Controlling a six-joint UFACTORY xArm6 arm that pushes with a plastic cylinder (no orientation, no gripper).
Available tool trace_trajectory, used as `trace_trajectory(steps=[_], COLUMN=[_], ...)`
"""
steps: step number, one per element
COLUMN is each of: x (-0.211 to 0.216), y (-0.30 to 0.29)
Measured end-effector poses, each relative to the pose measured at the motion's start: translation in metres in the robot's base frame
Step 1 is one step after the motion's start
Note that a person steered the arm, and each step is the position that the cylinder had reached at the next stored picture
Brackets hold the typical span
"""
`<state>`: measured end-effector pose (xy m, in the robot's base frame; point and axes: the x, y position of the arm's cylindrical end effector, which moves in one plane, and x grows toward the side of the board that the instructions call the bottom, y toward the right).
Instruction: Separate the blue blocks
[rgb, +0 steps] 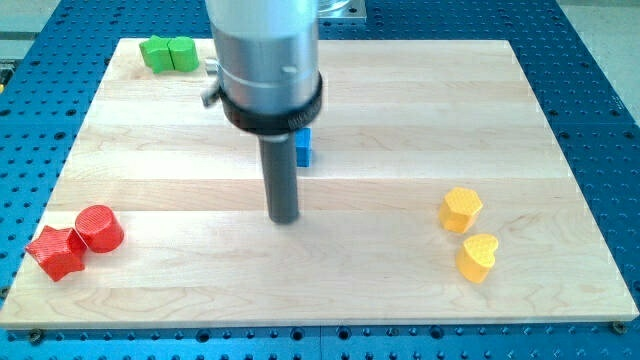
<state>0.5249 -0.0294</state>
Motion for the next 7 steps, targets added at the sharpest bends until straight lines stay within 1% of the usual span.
trace_trajectory(steps=[1, 2, 4, 5, 6, 7], x=[0.038, 0.066, 0.04, 0.036, 0.036, 0.004], y=[0.034, 0.083, 0.085, 0.049, -0.006, -0.017])
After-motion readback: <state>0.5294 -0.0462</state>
